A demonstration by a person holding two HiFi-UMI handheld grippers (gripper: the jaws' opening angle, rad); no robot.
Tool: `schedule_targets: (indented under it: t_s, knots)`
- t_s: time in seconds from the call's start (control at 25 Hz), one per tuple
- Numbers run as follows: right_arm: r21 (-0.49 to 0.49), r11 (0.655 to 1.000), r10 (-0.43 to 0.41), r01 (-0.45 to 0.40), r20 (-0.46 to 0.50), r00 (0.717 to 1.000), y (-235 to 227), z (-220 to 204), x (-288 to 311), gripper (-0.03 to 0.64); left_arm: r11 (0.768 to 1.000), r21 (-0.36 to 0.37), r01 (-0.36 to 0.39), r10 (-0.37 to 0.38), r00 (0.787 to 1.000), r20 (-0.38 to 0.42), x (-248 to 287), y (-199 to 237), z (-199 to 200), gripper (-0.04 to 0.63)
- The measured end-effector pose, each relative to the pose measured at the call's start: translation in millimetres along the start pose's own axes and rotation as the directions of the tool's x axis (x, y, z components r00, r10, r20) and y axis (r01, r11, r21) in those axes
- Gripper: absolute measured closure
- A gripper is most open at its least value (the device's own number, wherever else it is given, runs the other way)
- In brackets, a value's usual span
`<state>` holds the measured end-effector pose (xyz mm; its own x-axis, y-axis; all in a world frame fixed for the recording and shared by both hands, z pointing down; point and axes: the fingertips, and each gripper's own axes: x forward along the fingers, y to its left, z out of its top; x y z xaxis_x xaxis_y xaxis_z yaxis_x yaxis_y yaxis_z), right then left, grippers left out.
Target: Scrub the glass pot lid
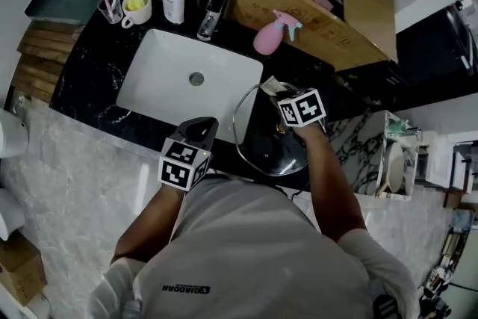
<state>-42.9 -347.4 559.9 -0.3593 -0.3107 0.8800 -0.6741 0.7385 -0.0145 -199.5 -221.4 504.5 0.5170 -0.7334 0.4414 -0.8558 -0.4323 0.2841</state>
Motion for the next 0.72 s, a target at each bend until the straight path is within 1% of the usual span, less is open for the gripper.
schedule_targets:
  t_s: [0.16,0.4,0.56,0.72]
  knots:
    - [-0.024,1.000,0.008,-0.008,-0.011,1.000,12,5,4,0.541,1.000,-0.006,-0.011,0.011,1.000,0.001,-8,7,-3,0.580]
    - [-0.072,0.997,-0.023,0.021,-0.035,0.999,15,5,6,0.541,0.999,-0.017,-0.032,0.032,0.999,0.008,-18,19,-4,0.580]
    - [-0.178,0.982,-0.073,0.060,-0.068,0.995,22,6,5,0.541,0.999,-0.013,-0.034,0.034,0.999,0.010,-22,20,-6,0.580]
    - [-0.243,0.969,-0.075,0.053,-0.083,0.994,38,6,8,0.541,0.999,-0.011,-0.032,0.032,0.999,0.014,-24,16,-7,0.580]
